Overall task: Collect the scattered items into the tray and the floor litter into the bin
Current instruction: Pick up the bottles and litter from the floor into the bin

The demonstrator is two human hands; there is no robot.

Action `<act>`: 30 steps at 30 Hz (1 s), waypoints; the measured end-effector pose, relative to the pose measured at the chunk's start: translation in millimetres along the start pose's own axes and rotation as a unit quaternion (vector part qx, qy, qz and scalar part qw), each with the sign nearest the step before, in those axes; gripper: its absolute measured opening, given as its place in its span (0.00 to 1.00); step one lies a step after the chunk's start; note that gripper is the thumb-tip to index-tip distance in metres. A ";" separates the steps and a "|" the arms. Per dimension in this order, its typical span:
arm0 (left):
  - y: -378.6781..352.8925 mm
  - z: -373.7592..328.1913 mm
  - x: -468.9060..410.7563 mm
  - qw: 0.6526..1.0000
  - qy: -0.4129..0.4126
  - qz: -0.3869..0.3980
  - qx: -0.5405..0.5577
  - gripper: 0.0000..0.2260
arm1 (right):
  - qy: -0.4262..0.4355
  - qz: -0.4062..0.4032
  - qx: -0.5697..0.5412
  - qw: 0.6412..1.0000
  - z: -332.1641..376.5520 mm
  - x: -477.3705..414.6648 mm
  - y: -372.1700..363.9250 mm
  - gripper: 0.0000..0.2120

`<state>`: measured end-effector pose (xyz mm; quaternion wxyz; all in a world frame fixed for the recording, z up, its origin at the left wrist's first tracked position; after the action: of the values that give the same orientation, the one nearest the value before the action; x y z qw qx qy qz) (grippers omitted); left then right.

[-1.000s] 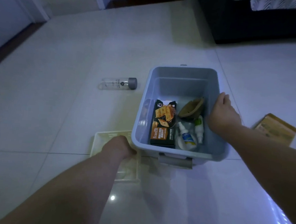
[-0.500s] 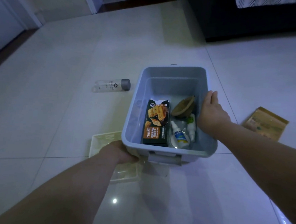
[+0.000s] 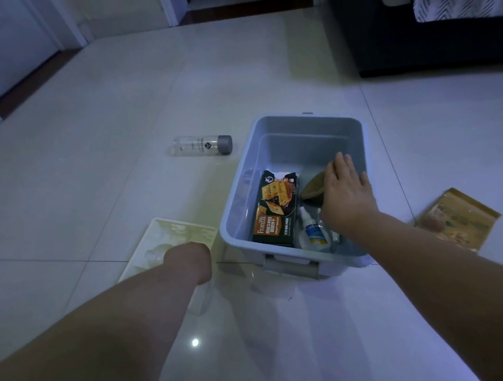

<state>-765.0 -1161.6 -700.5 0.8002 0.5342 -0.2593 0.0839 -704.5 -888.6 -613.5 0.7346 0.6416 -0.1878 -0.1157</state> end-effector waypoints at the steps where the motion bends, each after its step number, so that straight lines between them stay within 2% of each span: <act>1: 5.7 1.4 -1.9 0.999 0.010 -0.015 0.027 0.15 | 0.000 0.003 0.005 1.000 -3.1 1.4 -1.0 0.39; 5: 45.9 13.7 -7.6 0.976 0.067 -0.126 0.167 0.15 | -0.006 0.007 0.022 1.000 -14.1 2.8 -4.7 0.37; 9: 86.2 20.2 -4.4 0.946 0.074 -0.219 0.229 0.13 | -0.011 0.002 0.025 1.000 -19.3 2.9 -5.0 0.38; 14: 147.7 17.5 15.8 0.888 0.029 -0.413 0.201 0.09 | -0.020 0.005 0.026 0.999 -18.0 5.9 -4.5 0.38; 18: 180.0 -5.8 38.0 0.830 -0.063 -0.534 0.148 0.04 | -0.043 -0.005 -0.011 0.999 -21.5 6.6 -3.2 0.38; 25: 191.9 -71.2 65.9 0.787 -0.233 -0.572 0.003 0.16 | -0.100 -0.027 -0.115 0.988 -38.2 10.8 3.0 0.42; 28: 188.5 -91.0 70.9 0.775 -0.278 -0.567 -0.030 0.15 | -0.112 -0.029 -0.131 0.985 -47.0 10.5 3.0 0.40; 30: 182.7 -102.3 63.8 0.787 -0.285 -0.545 -0.046 0.12 | -0.115 -0.022 -0.135 0.984 -52.4 10.4 2.3 0.37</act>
<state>-752.5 -1002.9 -550.2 0.6263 0.5488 -0.1447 -0.5344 -673.1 -845.4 -615.5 0.7852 0.5233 -0.2391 -0.2291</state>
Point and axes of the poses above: each hand's wrist, its own x-axis away from the middle knuckle, its own y-axis out of the back of the hand, z = x × y, the point moved 8 cm from there along -x, towards the middle knuckle, and after that the axes turned 5 degrees about -z, right-handed, at the moved point
